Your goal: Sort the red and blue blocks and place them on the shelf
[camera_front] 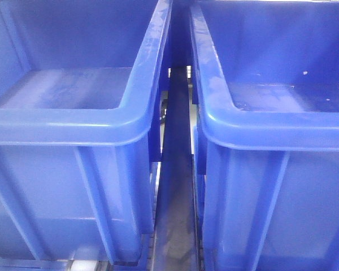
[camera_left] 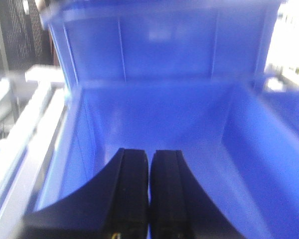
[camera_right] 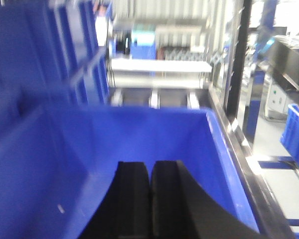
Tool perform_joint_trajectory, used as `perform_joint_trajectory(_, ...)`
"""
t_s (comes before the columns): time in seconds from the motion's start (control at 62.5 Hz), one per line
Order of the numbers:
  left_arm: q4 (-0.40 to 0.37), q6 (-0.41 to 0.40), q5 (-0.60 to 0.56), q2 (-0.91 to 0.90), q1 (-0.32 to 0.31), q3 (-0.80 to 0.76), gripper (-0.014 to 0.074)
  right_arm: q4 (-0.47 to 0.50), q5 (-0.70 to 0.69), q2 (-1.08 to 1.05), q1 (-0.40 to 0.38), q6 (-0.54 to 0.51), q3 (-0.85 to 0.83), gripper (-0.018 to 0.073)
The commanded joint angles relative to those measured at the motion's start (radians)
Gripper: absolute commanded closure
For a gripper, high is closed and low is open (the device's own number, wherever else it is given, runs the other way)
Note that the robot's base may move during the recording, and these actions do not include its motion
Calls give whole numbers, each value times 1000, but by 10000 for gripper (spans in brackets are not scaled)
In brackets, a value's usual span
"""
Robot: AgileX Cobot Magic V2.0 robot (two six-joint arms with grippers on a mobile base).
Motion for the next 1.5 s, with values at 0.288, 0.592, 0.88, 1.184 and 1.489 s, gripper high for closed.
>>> perform_joint_trajectory(0.288, -83, -15, -76, -30, 1, -38, 470, 213, 8, -73, -8, -7, -41, 503)
perform_joint_trajectory(0.592, -94, -15, -76, -32, 1, -38, 470, 190, 7, -73, -8, -7, -41, 503)
perform_joint_trajectory(0.88, -94, -15, -76, -32, 1, -38, 470, 191, 8, -73, -8, -7, -41, 503)
perform_joint_trajectory(1.184, -94, -15, -76, -32, 1, -38, 470, 191, 8, -73, -8, -7, -41, 503)
perform_joint_trajectory(1.489, -94, -15, -76, -32, 1, -38, 471, 191, 8, -73, -8, -7, -41, 503)
